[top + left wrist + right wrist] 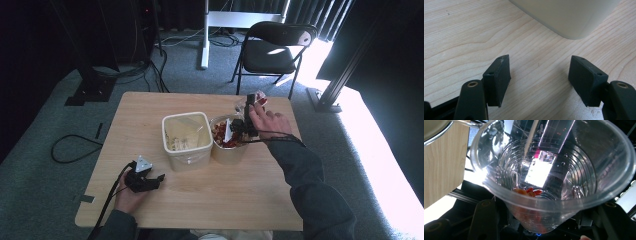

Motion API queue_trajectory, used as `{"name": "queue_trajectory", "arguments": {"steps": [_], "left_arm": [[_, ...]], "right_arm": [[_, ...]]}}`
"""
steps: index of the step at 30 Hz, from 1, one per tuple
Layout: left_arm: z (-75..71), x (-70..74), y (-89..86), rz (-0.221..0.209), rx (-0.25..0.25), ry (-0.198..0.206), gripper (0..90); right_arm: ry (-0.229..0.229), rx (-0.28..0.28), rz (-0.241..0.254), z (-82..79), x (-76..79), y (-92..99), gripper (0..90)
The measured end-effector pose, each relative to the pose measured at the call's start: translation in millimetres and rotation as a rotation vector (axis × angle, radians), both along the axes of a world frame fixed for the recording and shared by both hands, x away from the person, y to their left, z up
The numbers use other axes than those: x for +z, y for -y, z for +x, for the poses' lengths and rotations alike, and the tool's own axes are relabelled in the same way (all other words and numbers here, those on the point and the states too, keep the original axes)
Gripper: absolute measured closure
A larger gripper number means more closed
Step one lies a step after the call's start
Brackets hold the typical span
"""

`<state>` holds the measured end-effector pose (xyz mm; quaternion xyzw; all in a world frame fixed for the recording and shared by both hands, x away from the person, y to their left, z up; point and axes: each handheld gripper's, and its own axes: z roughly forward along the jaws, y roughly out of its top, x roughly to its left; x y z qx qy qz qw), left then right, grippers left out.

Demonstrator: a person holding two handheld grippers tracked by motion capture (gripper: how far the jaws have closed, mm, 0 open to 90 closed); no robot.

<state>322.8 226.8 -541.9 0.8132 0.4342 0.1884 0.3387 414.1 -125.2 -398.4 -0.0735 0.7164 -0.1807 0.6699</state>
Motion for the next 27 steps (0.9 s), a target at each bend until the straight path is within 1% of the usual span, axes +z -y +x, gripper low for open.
{"name": "queue_trajectory", "arguments": {"steps": [9,27], "left_arm": [[-0.2,0.0,0.5,-0.001,-0.002,0.000,34.8],[-0.2,0.1,0.7,0.001,-0.006,-0.001,34.8]], "right_arm": [[0.001,0.008,-0.009,-0.9,-1.2,-2.1,44.2],[-0.005,0.009,-0.003,-0.2,-2.1,-1.9,44.1]]}}
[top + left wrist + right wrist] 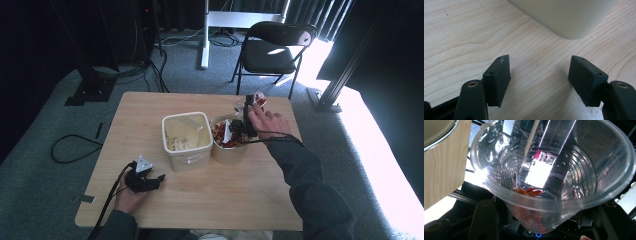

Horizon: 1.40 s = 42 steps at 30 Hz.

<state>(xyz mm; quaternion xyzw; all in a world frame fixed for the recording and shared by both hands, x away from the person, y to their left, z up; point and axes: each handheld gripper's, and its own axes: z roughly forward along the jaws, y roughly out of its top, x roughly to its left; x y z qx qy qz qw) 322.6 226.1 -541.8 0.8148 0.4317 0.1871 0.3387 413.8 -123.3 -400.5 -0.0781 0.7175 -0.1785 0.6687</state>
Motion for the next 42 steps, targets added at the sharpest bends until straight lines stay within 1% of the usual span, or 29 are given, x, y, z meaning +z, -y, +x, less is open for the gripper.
{"name": "queue_trajectory", "arguments": {"steps": [11,17,19,20,21,22,23,25,26,27,28,29,31,33,34,35,36,37,38,39,40,42], "left_arm": [[0.0,0.0,0.0,0.000,0.000,0.000,34.8],[0.0,0.0,0.0,0.000,0.000,0.000,34.8],[0.0,0.0,0.0,0.000,-0.001,0.000,34.8],[0.0,0.0,0.0,0.000,-0.001,0.000,34.8],[0.1,0.0,0.0,0.000,-0.001,0.000,34.8],[0.1,0.0,0.0,0.000,-0.001,0.000,34.8],[0.2,0.1,-0.1,0.001,-0.002,-0.001,34.8],[0.1,0.1,0.0,0.000,-0.002,-0.001,34.8],[0.1,0.0,0.1,0.000,-0.001,0.000,34.7],[0.2,0.0,0.0,0.000,-0.003,0.000,34.7],[0.3,0.1,0.0,0.001,-0.003,0.001,34.8],[0.3,0.0,0.1,0.001,-0.003,0.001,34.8],[0.2,-0.1,0.5,-0.003,-0.003,0.000,34.7],[0.2,0.0,0.5,-0.001,-0.004,0.000,34.8],[0.2,-0.1,0.5,-0.002,-0.004,0.001,34.7],[0.2,-0.1,0.5,-0.002,-0.004,0.000,34.7],[0.2,-0.1,0.5,-0.001,-0.004,0.001,34.8],[0.2,-0.1,0.6,-0.003,-0.003,0.001,34.8],[0.2,-0.1,0.5,-0.002,-0.004,0.001,34.7],[0.2,-0.1,0.5,-0.002,-0.003,0.001,34.7],[0.1,-0.1,0.6,-0.001,-0.004,0.001,34.7],[0.0,-0.1,0.6,0.000,-0.005,0.001,34.7]], "right_arm": [[-0.004,0.001,0.002,-0.5,-0.8,-0.7,44.4],[-0.001,0.003,-0.008,0.2,-1.4,-0.9,44.3],[-0.005,0.001,0.001,0.0,-1.3,-0.9,44.3],[-0.027,0.000,0.050,0.1,0.8,-0.6,44.3],[-0.027,0.000,0.050,0.1,0.8,-0.6,44.3],[-0.054,0.001,0.103,0.6,3.7,-0.4,44.3],[-0.089,0.001,0.180,0.9,7.7,0.3,44.3],[-0.153,-0.003,0.349,1.9,16.2,3.2,44.4],[-0.214,-0.012,0.510,1.9,23.5,7.3,44.5],[-0.214,-0.012,0.510,1.9,23.5,7.3,44.5],[-0.258,-0.019,0.641,1.9,27.6,11.3,44.6],[-0.258,-0.019,0.641,1.9,27.6,11.3,44.6],[-0.308,-0.024,0.752,2.3,31.1,16.1,44.6],[-0.358,-0.028,0.876,3.2,34.4,21.5,44.6],[-0.415,-0.029,1.012,4.1,37.4,27.2,44.6],[-0.415,-0.029,1.012,4.1,37.4,27.2,44.6],[-0.461,-0.027,1.106,4.9,39.7,32.8,44.6],[-0.461,-0.027,1.106,4.9,39.7,32.8,44.6],[-0.476,-0.027,1.137,5.0,40.3,34.5,44.5],[-0.500,-0.024,1.183,4.9,41.5,36.9,44.6],[-0.512,-0.018,1.212,4.8,42.3,38.5,44.6],[-0.555,-0.011,1.300,4.1,45.3,42.7,44.5]]}}
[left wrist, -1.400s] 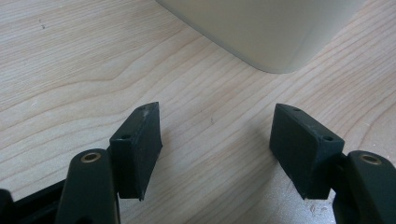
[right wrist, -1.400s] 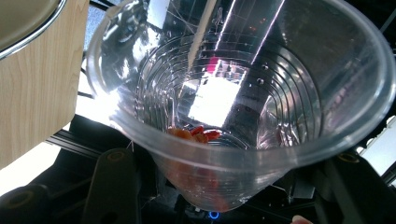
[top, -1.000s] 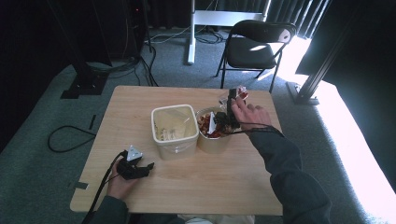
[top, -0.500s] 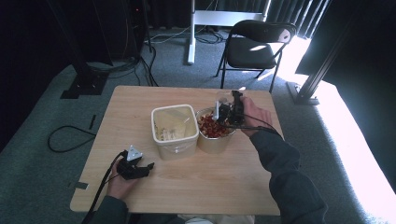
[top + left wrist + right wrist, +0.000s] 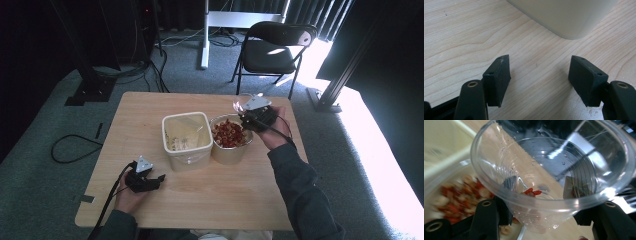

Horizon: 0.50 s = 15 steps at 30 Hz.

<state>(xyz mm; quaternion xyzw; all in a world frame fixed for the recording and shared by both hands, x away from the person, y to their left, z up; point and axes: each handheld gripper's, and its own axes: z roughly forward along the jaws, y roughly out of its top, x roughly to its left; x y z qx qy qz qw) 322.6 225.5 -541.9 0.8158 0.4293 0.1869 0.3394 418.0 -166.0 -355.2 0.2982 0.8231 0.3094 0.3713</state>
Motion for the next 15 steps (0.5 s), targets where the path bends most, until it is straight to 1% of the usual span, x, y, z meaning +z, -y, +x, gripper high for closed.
{"name": "queue_trajectory", "arguments": {"steps": [1,2,3,5,10,12,13,15], "left_arm": [[0.0,0.0,0.0,0.000,0.000,0.000,34.7],[-0.1,-0.1,0.0,-0.001,0.000,0.000,34.7],[-0.1,-0.1,0.0,-0.001,0.000,0.000,34.7],[-0.1,0.0,0.0,0.000,0.000,0.000,34.7],[0.0,0.2,0.3,0.002,-0.002,-0.001,34.7],[-0.1,0.1,0.6,0.002,-0.004,0.000,34.6],[-0.1,0.0,0.6,0.002,-0.004,0.000,34.6],[-0.4,-0.2,0.5,-0.001,-0.003,0.002,34.6]], "right_arm": [[-0.013,0.008,0.039,-0.4,1.4,1.8,44.5],[-0.037,0.028,0.110,-1.1,4.0,4.9,44.2],[-0.037,0.028,0.110,-1.1,4.0,4.9,44.2],[-0.055,0.037,0.160,-1.8,5.7,7.0,44.1],[-0.057,0.037,0.172,-4.6,6.0,7.8,44.0],[-0.065,0.056,0.196,-7.4,6.1,7.4,43.8],[-0.065,0.056,0.196,-7.4,6.1,7.4,43.8],[-0.076,0.068,0.219,-8.8,6.5,6.6,43.6]]}}
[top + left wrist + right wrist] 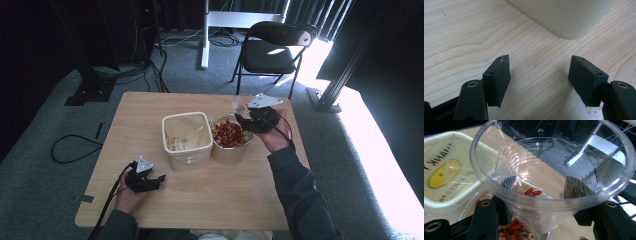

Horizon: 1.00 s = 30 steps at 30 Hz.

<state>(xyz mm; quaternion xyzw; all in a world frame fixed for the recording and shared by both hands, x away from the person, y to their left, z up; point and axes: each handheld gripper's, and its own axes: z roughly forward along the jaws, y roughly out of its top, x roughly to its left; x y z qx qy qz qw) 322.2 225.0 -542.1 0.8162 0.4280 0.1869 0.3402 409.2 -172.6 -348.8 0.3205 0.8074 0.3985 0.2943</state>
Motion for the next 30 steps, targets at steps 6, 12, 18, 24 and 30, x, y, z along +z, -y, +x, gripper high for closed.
{"name": "queue_trajectory", "arguments": {"steps": [6,12,18,24,30], "left_arm": [[-0.1,0.0,0.1,0.000,0.001,0.000,34.5],[0.4,-0.4,0.7,-0.002,-0.001,0.001,33.5],[0.4,-0.5,0.7,-0.001,-0.004,0.002,33.1],[-0.2,-0.6,0.8,-0.003,-0.003,0.003,33.1],[0.3,-0.6,1.3,-0.003,-0.006,0.001,32.6]], "right_arm": [[-0.018,0.038,0.068,-1.7,3.7,-2.7,43.1],[-0.040,0.070,0.133,-4.6,10.6,-4.6,42.7],[-0.051,0.107,0.170,-9.3,18.2,-10.3,42.2],[-0.047,0.148,0.170,-13.9,24.3,-25.4,42.1],[-0.053,0.188,0.171,-16.0,28.7,-42.7,41.7]]}}
